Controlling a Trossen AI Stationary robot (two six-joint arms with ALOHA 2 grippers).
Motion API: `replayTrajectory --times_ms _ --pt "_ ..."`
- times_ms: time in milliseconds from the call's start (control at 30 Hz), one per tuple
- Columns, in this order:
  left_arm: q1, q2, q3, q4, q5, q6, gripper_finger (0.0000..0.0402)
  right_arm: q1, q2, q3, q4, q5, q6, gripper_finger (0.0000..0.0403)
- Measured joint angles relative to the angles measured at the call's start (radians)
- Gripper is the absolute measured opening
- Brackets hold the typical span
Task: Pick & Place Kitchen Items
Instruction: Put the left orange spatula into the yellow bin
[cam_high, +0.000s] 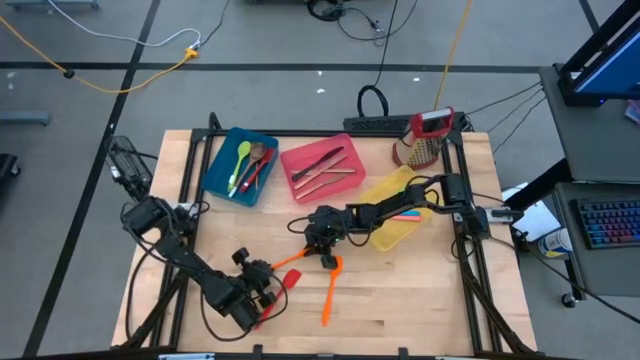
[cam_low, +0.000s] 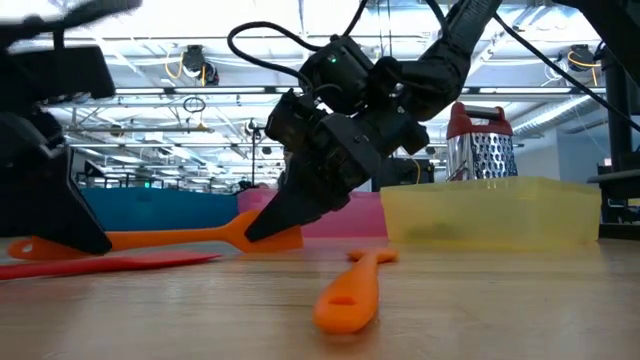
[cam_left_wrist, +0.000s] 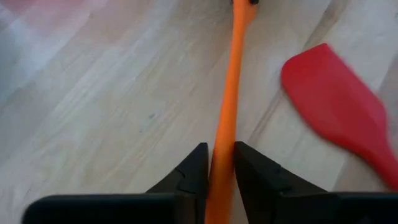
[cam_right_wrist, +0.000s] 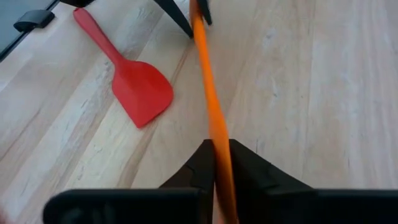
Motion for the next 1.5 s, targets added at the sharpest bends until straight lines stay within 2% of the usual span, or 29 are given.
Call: replayTrajectory --times_ms 200,333,633,800,900,1000,1267,1500 --pt "0.017 0.000 0.000 0.002 0.000 -0.001 0.0139 0.000 0.001 0.000 -0.002 0.010 0.002 0.0019" --pt "0.049 -0.016 0.000 0.001 -0.007 0.015 0.0159 0.000 -0.014 0.000 -0.041 0.022 0.008 0.0024" --pt "0.153 -0.181 0.000 0.005 -0.027 0.243 0.0142 -0.002 -0.123 0.000 -0.198 0.046 -0.053 0.0019" --pt "0.198 -0.282 0.001 0.005 -0.028 0.322 0.0129 -0.002 -0.196 -0.001 -0.343 0.137 -0.114 0.0019" --pt "0.218 -0.321 0.001 0.004 -0.029 0.360 0.0124 0.000 -0.245 -0.001 -0.429 0.155 -0.129 0.0019" --pt "0.233 -0.337 0.001 0.003 -0.031 0.381 0.0122 0.003 -0.303 0.000 -0.497 0.162 -0.135 0.0020" --pt "0.258 -0.338 0.001 0.003 -0.016 0.399 0.0122 0.029 -0.483 -0.001 -0.775 0.327 -0.152 0.0020" --pt "0.259 -0.338 0.002 0.002 -0.016 0.404 0.0122 0.031 -0.622 0.000 -0.927 0.333 -0.172 0.0020"
